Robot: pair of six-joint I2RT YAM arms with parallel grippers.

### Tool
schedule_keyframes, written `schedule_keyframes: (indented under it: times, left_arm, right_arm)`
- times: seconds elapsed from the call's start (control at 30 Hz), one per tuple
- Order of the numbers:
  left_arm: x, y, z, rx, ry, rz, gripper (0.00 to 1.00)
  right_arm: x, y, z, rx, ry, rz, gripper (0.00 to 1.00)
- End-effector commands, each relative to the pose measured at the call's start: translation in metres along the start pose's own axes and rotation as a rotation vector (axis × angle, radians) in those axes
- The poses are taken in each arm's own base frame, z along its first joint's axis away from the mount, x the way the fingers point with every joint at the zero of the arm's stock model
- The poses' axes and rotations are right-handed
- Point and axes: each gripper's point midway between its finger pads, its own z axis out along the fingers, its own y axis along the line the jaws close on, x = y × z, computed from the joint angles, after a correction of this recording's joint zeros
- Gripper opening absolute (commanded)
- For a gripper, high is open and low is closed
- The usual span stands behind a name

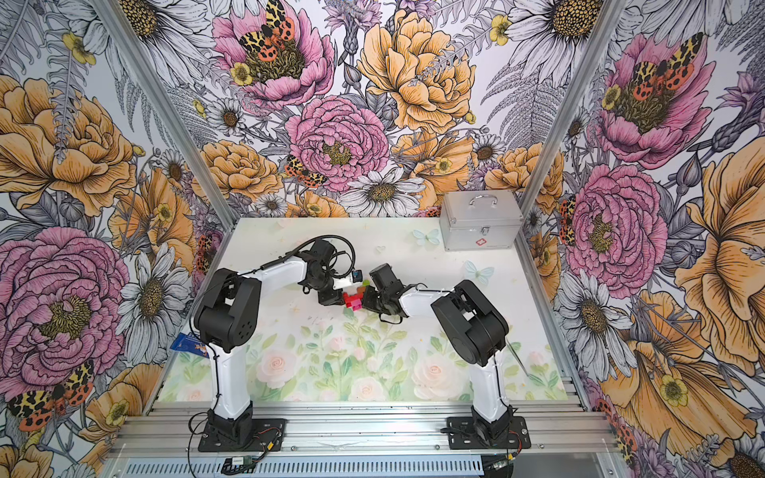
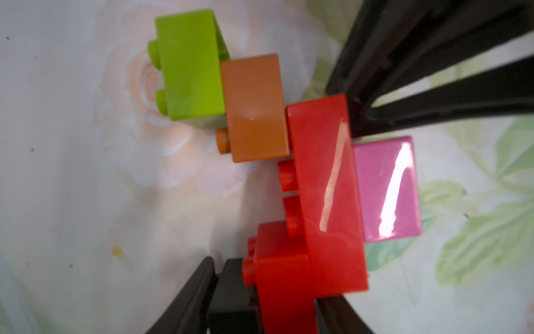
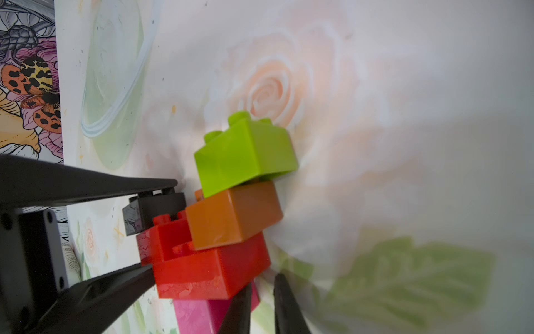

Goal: Assemble the letter v with lego
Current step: Assemble the lego brick with the lego brick.

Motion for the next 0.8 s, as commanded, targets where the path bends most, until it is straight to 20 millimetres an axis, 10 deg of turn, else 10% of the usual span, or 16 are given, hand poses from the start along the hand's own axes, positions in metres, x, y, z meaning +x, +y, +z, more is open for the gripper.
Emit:
schedule_keyframes:
  times: [0.0,0.3,0.77]
  left_arm:
    - [0.0043,0.0085,0.0031,-0.015,0.022,-0.030,0.51]
    - [0.0055,0.0110,0.0041,-0.017,0.024,-0.050,0.32]
    - [0.0064,0.0128,0.0025,-0.016,0.016,-0.065,0.44]
  right_arm:
    - [-0.0069,-0.0038,0.0012,0.019,-0.019,0.015,0.18]
    - [-0.0082,0.0013,0.0023,0.014,-0.028,0.018,0.18]
    - [-0.0067,0.0034,0.0056,0.011,-0.022,0.014,0.18]
